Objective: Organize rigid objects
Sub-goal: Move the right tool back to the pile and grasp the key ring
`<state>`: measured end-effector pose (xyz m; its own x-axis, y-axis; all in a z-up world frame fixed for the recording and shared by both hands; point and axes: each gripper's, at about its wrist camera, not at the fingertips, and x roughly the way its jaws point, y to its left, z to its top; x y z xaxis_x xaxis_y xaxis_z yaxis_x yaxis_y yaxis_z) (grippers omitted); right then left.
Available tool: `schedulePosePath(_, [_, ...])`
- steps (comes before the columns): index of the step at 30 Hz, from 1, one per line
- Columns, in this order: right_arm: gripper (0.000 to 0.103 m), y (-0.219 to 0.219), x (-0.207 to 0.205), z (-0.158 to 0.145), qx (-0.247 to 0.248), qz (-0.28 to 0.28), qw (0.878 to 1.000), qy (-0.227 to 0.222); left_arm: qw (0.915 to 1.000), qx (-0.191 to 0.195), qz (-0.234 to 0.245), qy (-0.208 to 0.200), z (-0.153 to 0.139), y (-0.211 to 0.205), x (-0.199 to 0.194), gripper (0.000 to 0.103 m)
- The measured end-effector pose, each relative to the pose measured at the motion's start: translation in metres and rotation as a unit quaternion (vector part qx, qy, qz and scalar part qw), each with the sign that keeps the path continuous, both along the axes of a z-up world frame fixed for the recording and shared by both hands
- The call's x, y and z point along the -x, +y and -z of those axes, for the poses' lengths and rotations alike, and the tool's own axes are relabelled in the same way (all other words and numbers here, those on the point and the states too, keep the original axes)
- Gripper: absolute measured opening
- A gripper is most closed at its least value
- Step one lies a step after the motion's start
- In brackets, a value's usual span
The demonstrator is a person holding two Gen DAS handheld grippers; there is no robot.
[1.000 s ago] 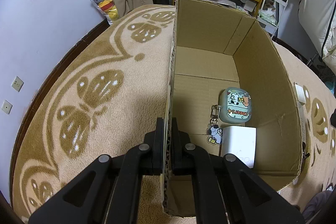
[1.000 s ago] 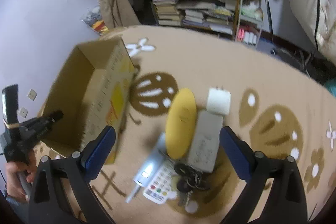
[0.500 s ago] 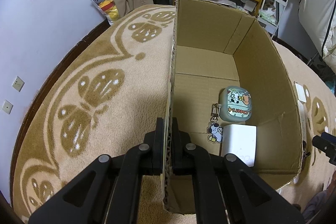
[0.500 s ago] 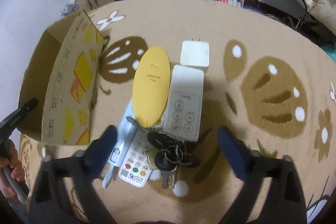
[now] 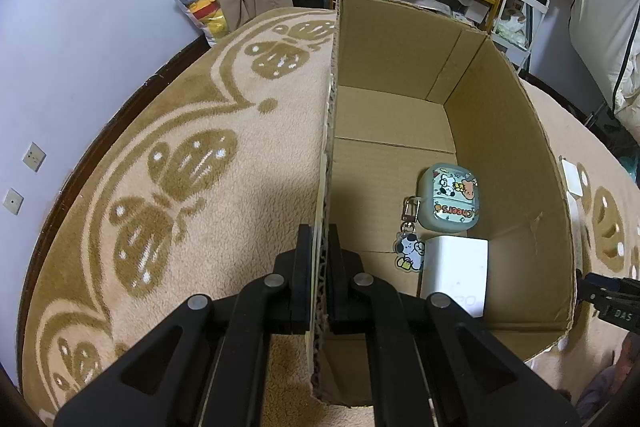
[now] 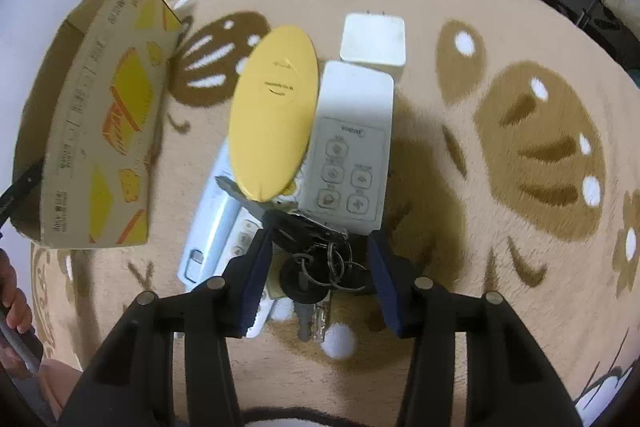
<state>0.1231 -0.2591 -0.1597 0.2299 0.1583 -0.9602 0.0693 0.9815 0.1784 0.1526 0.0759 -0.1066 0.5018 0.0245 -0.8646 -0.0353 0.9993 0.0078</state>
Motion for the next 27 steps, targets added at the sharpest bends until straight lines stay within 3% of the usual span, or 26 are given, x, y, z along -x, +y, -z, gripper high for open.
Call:
schedulePosePath(9, [0.052,-0.009,-0.001,0.015,-0.032,0.02,0.999,0.026,1.0,0.003,0.0,0.001,0.0,0.001,0.0,0.005])
schedulePosePath(11, [0.033,-0.01,0.001,0.016,-0.038,0.022,0.999,0.026,1.0,0.002,0.0,0.001,0.0,0.001,0.0,0.006])
schedulePosePath(12, [0.032,-0.011,0.002,0.015,-0.035,0.022,0.999,0.027,1.0,0.003,-0.001,0.001,0.0,0.001,0.0,0.006])
schedulePosePath(20, [0.025,-0.008,0.008,-0.003,-0.024,0.023,0.999,-0.014,1.0,0.005,-0.002,0.001,0.0,0.002,0.0,0.006])
schedulePosePath(27, [0.024,-0.015,0.007,-0.03,-0.036,0.054,0.996,-0.062,1.0,0.006,-0.002,0.001,0.0,0.002,0.0,0.006])
